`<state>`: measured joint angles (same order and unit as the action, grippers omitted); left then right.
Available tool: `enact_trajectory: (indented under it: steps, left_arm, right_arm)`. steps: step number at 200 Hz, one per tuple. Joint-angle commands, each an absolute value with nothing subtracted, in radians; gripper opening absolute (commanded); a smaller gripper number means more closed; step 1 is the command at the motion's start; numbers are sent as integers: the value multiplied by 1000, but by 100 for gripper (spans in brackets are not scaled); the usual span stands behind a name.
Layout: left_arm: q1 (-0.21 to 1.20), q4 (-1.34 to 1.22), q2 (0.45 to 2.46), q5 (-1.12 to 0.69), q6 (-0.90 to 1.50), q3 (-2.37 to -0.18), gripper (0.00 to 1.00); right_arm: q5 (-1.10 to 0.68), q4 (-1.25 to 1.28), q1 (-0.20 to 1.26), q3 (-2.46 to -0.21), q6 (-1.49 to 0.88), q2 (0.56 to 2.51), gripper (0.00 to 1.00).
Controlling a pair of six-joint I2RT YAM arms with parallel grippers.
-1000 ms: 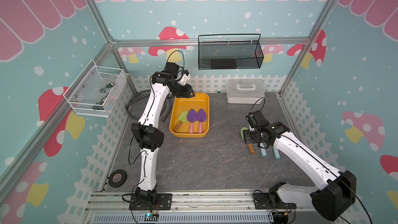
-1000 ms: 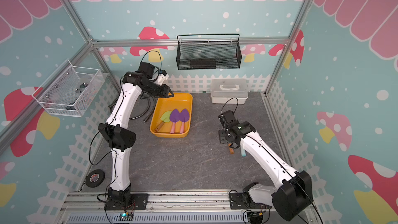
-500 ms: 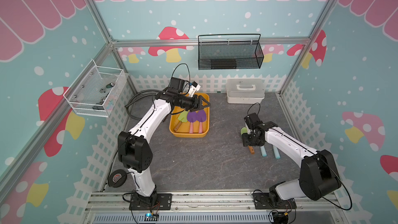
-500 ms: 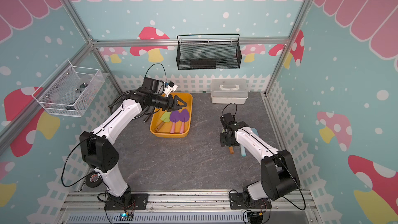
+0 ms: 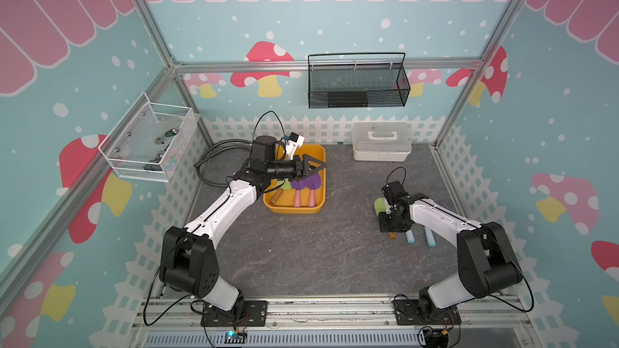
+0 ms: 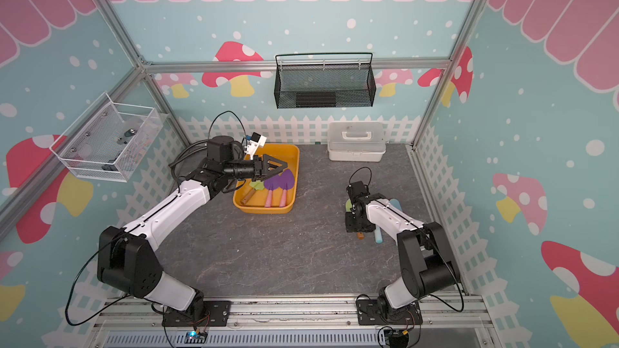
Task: Put the shovel into the storage box
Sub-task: Pick up the shovel from the center of the board.
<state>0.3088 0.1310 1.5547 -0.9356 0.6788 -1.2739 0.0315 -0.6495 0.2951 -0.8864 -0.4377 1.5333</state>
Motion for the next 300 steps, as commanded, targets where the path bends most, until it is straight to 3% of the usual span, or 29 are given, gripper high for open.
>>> enact_trajectory:
  steps: [1, 31, 78, 147, 237, 300]
  left_arm:
    - [308, 78, 1520, -945, 695, -1254, 68]
    - [304, 78, 1510, -938, 692, -1240, 68]
    - [302, 78, 1512, -936, 689, -1228, 68]
    - [301, 77, 1541, -919, 689, -1234, 68]
    - [350, 126, 1657, -847, 662, -1287, 73]
    - [474, 151, 1737, -804, 645, -1348, 73]
  right_arm:
    - [24, -624, 284, -867, -430, 1553, 52]
    - [20, -616, 278, -859, -430, 1578, 48]
    - [26, -614, 276, -856, -425, 1588, 28]
    - [9, -657, 281, -856, -427, 1486, 11]
    - [35, -885, 439, -1001, -482, 1204, 3]
    - [74, -930, 604, -1114, -563, 1175, 0]
